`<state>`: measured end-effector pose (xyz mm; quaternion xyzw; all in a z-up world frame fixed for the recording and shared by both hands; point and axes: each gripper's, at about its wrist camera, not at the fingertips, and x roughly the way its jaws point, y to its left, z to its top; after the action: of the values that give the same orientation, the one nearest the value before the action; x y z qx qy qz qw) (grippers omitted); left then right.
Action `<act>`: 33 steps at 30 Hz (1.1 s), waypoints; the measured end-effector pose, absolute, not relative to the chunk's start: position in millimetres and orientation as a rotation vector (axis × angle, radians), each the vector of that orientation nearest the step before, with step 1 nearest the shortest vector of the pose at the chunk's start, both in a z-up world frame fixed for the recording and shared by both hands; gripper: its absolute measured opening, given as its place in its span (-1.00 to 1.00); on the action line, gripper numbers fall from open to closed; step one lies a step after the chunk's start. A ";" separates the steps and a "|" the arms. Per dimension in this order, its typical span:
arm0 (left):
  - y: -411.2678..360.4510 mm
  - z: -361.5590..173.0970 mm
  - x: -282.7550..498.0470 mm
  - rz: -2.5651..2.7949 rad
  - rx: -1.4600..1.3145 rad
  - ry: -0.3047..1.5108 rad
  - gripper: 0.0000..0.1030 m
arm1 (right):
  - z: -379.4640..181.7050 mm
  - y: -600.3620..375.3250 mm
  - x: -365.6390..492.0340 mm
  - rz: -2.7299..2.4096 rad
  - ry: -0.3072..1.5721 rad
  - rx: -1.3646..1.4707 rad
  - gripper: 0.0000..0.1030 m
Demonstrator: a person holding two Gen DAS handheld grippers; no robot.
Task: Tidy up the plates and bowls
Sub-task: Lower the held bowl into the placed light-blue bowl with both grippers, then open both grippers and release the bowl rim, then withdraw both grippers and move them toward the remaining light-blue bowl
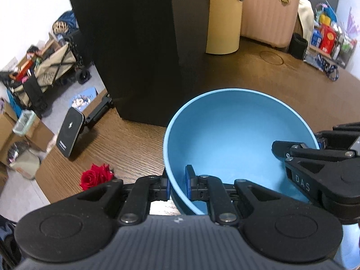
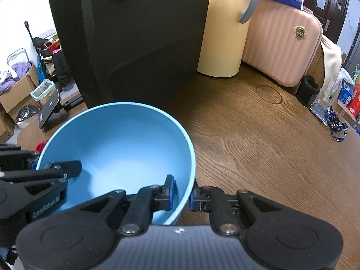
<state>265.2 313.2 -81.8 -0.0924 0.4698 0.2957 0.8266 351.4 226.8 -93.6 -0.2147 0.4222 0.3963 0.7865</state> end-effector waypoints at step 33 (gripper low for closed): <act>347.3 -49.4 216.3 0.658 -0.276 0.805 1.00 | -79.7 202.4 356.3 0.821 0.940 -0.319 0.45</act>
<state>216.3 347.3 -49.4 -0.1312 0.3833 0.3135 0.8588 356.3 202.4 -79.7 -0.1487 0.4380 0.3827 0.7997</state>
